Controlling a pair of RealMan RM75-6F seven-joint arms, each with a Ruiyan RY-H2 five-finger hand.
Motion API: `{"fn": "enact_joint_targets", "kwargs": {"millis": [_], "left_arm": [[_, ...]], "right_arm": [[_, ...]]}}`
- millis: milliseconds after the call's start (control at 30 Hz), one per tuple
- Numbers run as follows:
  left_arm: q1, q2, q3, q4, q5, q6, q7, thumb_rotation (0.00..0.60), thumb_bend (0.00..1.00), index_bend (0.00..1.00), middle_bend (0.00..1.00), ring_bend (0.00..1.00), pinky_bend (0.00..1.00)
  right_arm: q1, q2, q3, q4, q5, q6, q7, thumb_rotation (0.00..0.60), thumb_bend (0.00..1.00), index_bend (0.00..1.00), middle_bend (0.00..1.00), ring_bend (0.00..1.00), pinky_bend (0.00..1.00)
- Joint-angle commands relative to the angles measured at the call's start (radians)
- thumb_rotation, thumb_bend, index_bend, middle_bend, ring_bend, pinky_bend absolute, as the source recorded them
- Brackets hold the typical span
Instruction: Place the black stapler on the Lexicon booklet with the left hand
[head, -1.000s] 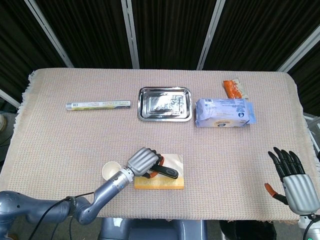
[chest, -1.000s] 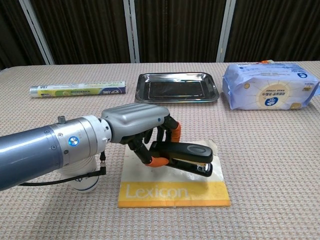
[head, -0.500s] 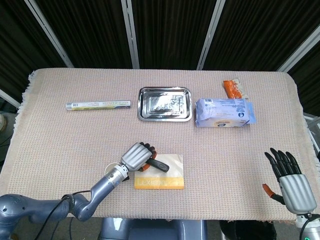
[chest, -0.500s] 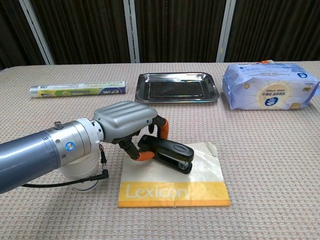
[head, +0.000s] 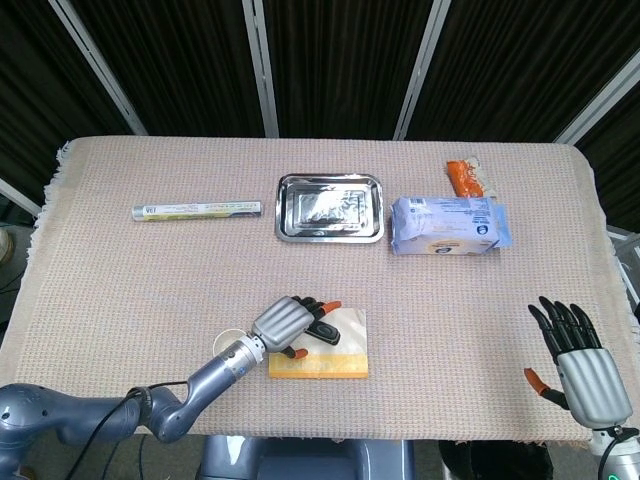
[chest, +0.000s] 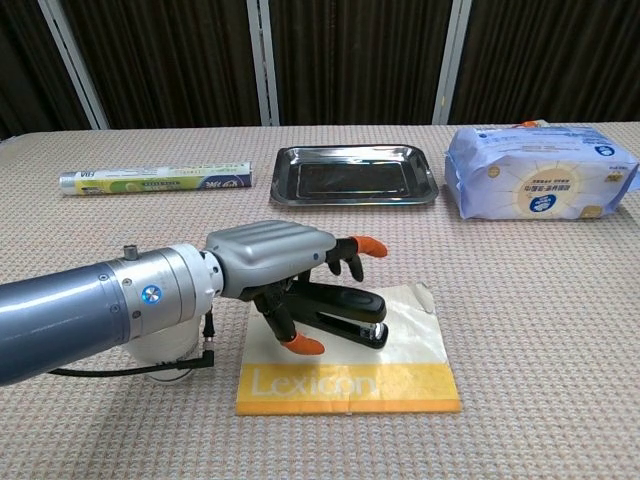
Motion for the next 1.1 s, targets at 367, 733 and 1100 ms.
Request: {"fn": "enact_joint_targets", "kwargs": {"millis": [367, 733, 1100], "left_arm": [[0.078, 0.162, -0.013, -0.159, 0.135, 0.193, -0.065, 0.600, 0.16, 0.00, 0.08, 0.07, 0.28], [0.181, 0.318, -0.027, -0.264, 0.254, 0.393, -0.252, 0.600, 0.16, 0.01, 0.09, 0.07, 0.25], [0.367, 0.544, 0.072, -0.360, 0.276, 0.547, -0.149, 0.600, 0.17, 0.00, 0.00, 0.00, 0.17]], "right_arm": [[0.001, 0.000, -0.001, -0.003, 0.002, -0.005, -0.006, 0.600, 0.19, 0.00, 0.00, 0.00, 0.00], [0.008, -0.014, -0.007, -0.009, -0.006, -0.025, -0.040, 0.598, 0.20, 0.00, 0.00, 0.00, 0.00], [0.012, -0.014, 0.000, -0.008, 0.007, -0.029, -0.039, 0.598, 0.19, 0.00, 0.00, 0.00, 0.00]]}}
